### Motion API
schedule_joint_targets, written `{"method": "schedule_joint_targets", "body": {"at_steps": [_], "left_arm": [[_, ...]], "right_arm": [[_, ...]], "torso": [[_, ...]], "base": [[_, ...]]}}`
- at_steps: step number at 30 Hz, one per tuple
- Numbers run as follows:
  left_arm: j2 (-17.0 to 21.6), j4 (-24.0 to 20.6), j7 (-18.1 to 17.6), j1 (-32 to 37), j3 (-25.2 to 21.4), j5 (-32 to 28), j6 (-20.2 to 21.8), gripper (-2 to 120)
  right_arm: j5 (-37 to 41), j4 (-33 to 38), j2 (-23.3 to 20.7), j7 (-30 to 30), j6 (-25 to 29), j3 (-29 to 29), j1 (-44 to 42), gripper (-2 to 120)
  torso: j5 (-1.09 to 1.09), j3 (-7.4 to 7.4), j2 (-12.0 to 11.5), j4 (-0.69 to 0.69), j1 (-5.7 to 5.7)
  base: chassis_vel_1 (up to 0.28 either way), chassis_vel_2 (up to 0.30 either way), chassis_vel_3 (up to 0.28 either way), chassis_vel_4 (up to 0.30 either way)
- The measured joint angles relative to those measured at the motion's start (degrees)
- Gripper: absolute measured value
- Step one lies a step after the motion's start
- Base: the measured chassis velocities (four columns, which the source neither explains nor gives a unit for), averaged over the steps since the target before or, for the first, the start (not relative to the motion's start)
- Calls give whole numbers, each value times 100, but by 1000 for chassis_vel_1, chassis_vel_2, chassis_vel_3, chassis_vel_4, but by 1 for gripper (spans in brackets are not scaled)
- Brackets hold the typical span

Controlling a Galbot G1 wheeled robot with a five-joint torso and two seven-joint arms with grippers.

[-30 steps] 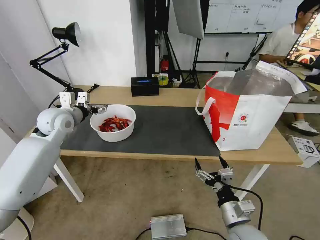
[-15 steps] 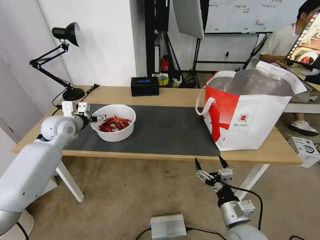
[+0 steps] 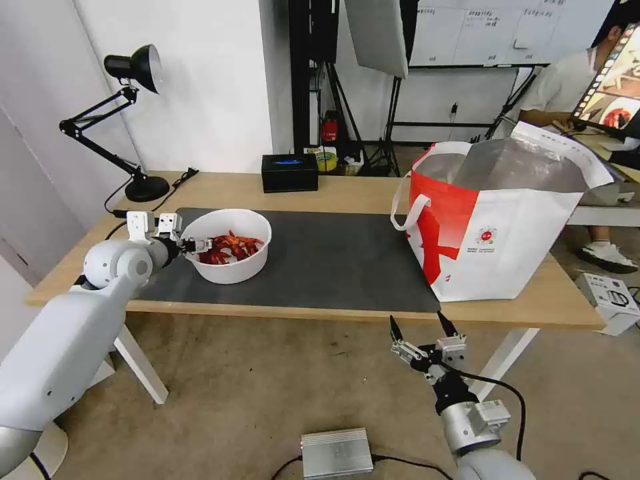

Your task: Pick up the trash from the table and place it into the takeout bag.

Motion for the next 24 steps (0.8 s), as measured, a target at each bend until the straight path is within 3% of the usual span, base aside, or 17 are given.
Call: {"method": "schedule_joint_targets", "body": {"at_steps": [5,8,11,16,18,22,24], "left_arm": [[100,-23,123,4,55,46,-4,96],[146,-37,171,3,88,65,-4,87],[158,-62,194,30,124,95,-7,71],[136,-80,200,45,131,104,-7,58],[129,-82,210,46,139,105,-6,46],[122,-89,216,46,139,104,-6,36],[121,-112,229,47,143,104,-5,25]], "right_arm": [[0,0,0,0,0,0,0,100],[0,0,0,0,0,0,0,100],[0,0,0,0,0,0,0,100],[0,0,0,0,0,0,0,100],[0,0,0,0,0,0,0,100],[0,0,0,0,0,0,0,100],[0,0,0,0,0,0,0,100]], "torso": [[-1,0,0,-1,0],[-1,0,0,0,0],[0,0,0,-1,0],[-1,0,0,0,0],[-1,0,0,-1,0],[-1,0,0,-1,0],[-1,0,0,-1,0]], "base": [[0,0,0,0],[0,0,0,0],[0,0,0,0],[0,0,0,0],[0,0,0,0],[0,0,0,0],[0,0,0,0]]}}
